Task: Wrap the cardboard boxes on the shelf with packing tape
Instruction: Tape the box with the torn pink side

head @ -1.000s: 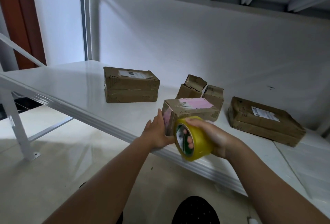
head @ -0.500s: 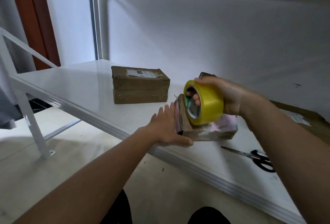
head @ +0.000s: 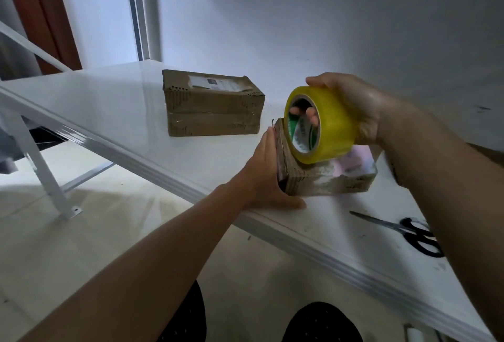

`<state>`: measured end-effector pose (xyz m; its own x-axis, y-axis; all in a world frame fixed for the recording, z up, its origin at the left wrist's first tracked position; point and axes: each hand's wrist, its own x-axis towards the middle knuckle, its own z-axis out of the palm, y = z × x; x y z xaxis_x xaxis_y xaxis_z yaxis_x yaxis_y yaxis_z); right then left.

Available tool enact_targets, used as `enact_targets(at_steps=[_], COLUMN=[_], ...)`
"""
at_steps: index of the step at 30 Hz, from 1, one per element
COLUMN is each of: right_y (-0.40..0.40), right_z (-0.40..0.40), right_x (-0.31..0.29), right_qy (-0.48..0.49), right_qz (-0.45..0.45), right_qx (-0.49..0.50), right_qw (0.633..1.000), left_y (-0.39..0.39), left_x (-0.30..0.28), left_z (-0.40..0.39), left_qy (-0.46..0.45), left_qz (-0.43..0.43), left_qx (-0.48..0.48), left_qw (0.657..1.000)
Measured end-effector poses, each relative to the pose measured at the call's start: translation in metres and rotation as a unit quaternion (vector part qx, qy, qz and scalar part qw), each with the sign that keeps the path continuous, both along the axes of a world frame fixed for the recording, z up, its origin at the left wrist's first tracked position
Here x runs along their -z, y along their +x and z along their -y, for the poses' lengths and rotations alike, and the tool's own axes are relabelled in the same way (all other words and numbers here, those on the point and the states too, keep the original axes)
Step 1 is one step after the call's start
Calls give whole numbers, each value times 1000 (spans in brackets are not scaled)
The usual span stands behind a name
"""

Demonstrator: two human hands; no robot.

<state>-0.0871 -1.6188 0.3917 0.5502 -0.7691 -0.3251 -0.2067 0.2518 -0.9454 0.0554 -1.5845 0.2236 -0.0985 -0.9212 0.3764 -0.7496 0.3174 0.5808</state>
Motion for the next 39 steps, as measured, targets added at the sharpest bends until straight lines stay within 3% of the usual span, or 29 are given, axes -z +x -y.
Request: enact_targets(at_steps=[5,9,17,24,32,39], right_y=[-2,-5,-20,-7,-5,-23], right_z=[1,-2,-24,-35,-49,-53], right_x=[1,1,16,-3,-1,7], right_qy=[6,4,-39,-39,4,-10], right_qz=[7,23,93,-9,-62,-104], right_qx=[-10,-12,-32,-12,11,11], right_qw=[1000,1000,994,999,998,994], left_y=[-6,-1,-4,-4,-4,-6], left_x=[-7,-7,-8,-8,-10,-4], left_z=[-7,-8,-15,-14,-10,-7], left_qy=[-80,-19,-72,-44,1,-24], left_qz=[-17,-91,-40,19,-23,-4], left_qx=[-23,-29,-76,-111,-139,-145], left_qw=[996,995,994,993,990,989])
